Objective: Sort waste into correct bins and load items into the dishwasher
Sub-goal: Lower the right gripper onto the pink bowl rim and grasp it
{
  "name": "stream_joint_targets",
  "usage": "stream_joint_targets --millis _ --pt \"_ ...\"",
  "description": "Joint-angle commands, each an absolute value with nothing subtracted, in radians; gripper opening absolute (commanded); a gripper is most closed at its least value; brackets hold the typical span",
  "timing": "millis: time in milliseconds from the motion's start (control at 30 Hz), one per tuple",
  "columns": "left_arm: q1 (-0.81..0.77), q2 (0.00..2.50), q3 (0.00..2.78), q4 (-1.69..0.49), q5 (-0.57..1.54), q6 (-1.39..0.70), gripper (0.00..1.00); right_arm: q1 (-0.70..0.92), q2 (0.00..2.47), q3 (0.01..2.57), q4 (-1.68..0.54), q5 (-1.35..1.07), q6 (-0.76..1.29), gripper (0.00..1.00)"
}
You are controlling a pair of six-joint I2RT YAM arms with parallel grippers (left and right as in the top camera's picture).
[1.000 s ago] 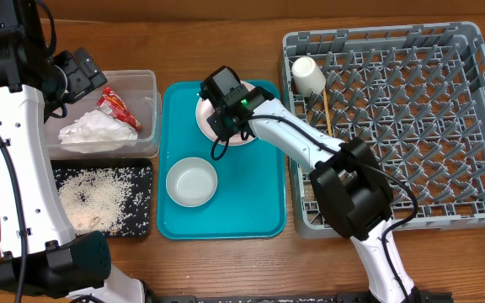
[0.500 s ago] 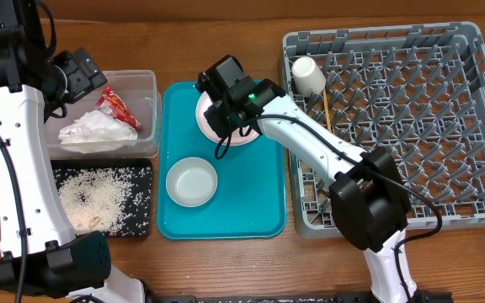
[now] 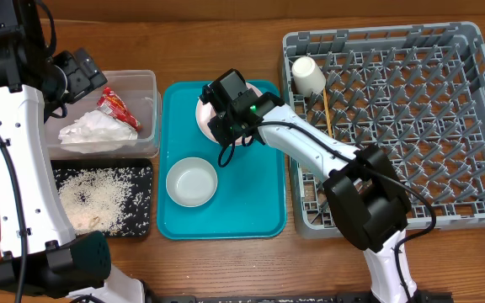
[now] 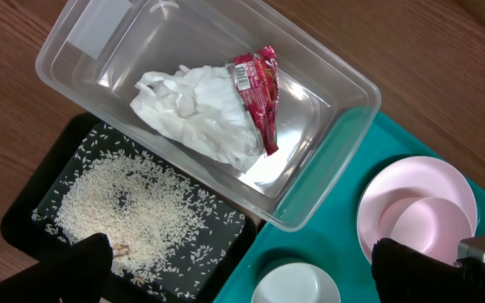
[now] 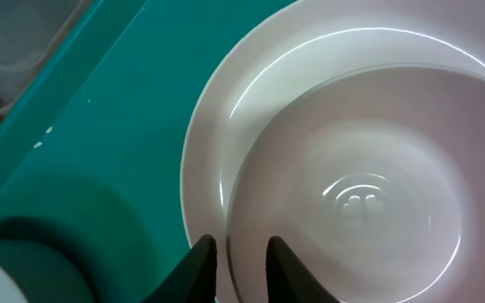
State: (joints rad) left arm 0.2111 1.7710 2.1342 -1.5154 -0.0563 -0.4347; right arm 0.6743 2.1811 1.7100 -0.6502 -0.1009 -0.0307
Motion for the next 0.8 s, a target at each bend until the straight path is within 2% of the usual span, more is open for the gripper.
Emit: stream_joint_targets --millis 0,300,400,500,767 --pt "0.211 1.76 2.14 -1.514 -0.052 -0.427 1.0 0.675 2.156 1.705 -0.649 -0.11 -0.031 0.23" --pt "0.211 1.76 2.14 -1.514 -0.052 -0.427 1.0 0.675 2.156 1.668 -0.626 -0.106 -0.035 0.22" --pt "0.211 1.76 2.14 -1.514 -0.052 -0.427 1.0 0.675 2.156 1.668 -0.624 -0.106 -0.035 0.17" --pt "0.211 1.76 2.14 -1.514 -0.052 -0.427 1.0 0.674 2.156 1.67 -0.612 -0.106 -0.034 0.04" --pt "0.211 1.76 2.14 -1.514 -0.052 -0.427 1.0 0.674 2.096 1.776 -0.651 -0.108 -0.022 0.04"
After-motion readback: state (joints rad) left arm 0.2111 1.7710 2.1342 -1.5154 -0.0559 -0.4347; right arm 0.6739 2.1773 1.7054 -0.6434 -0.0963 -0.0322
